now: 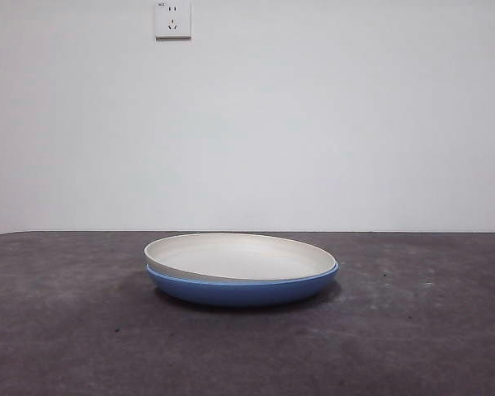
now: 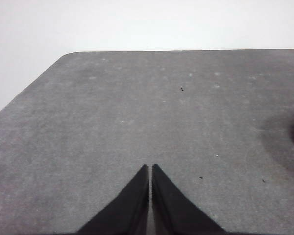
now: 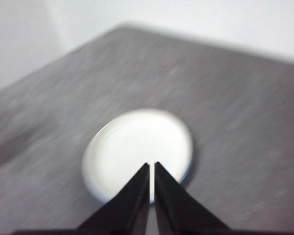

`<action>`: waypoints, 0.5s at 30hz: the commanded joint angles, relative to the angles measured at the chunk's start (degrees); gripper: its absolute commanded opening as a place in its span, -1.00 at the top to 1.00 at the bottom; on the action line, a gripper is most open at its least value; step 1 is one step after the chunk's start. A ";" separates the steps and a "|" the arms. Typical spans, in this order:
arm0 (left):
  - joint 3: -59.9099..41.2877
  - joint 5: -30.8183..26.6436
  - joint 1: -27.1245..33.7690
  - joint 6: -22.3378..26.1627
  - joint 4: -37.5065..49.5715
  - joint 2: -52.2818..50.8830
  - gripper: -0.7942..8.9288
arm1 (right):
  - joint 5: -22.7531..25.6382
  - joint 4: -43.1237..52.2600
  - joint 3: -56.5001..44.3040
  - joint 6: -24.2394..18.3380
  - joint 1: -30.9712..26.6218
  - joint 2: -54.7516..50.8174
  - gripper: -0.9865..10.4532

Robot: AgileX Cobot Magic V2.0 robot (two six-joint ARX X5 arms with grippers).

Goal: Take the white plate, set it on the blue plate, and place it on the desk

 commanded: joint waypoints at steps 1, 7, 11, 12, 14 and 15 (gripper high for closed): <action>-1.18 -0.11 0.15 -0.57 -0.33 -0.11 0.82 | 0.44 5.62 -6.08 -0.68 -4.87 -5.01 0.81; -1.18 -0.11 0.15 -0.57 -0.31 -0.11 0.82 | 4.57 15.10 -18.47 -0.66 -11.34 -15.82 0.81; -1.18 -0.11 0.15 -0.57 -0.31 -0.11 0.82 | 8.46 20.28 -24.87 -0.66 -12.79 -21.73 0.81; -1.18 -0.11 0.15 -0.57 -0.31 -0.09 0.82 | 9.70 21.09 -26.12 -0.66 -12.87 -22.86 0.81; -1.18 -0.11 0.15 -0.57 -0.31 -0.11 0.82 | 12.57 23.08 -28.85 -0.59 -12.87 -25.03 0.81; -1.18 -0.11 0.15 -0.57 -0.33 -0.09 0.82 | 13.46 23.26 -29.88 -0.61 -12.87 -25.92 0.81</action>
